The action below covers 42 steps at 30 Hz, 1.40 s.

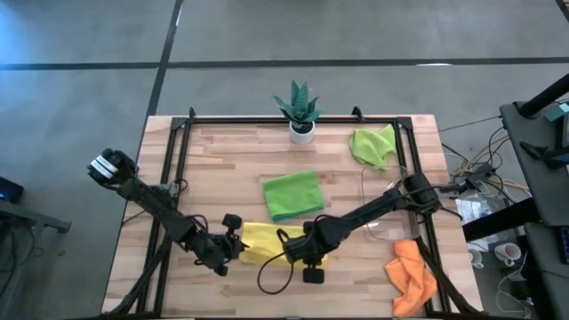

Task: Fold microfiber towels
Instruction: Fold the yellow towel on the table

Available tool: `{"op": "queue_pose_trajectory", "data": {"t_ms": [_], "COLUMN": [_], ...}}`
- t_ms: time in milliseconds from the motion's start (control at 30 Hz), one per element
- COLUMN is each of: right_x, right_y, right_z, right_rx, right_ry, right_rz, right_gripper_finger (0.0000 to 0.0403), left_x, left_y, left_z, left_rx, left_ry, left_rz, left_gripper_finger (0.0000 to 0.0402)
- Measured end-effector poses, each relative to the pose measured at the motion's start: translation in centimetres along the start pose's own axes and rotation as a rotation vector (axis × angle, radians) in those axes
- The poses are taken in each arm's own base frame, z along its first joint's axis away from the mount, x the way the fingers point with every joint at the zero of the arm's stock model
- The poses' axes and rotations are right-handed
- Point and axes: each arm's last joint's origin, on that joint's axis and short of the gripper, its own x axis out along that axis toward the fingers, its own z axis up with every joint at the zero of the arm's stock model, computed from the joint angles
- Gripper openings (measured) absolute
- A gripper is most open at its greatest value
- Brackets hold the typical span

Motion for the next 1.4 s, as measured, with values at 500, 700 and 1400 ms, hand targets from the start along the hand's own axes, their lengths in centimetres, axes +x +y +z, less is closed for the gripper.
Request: {"op": "queue_pose_trajectory", "data": {"t_ms": [500,700,1400], "right_x": [0.3,2.4,2.0], "right_y": [0.5,-0.3,-0.1], "right_z": [-0.2,-1.1,-2.8], "right_rx": [-0.004,-0.016,-0.093], "right_ry": [-0.053,0.057,0.094], "right_rz": [-0.091,-0.169,-0.223], "right_gripper_finger": [0.0161,0.0180,0.0180], "left_x": [0.1,-0.2,4.7], "left_y": [-0.3,-0.7,0.6], "left_z": [0.1,0.4,-1.1], "left_rx": [-0.013,-0.026,-0.144], "left_ry": [0.004,-0.004,0.072], "left_rz": [-0.073,-0.123,0.200], "left_gripper_finger": [0.0005,0.0069,0.0171]}}
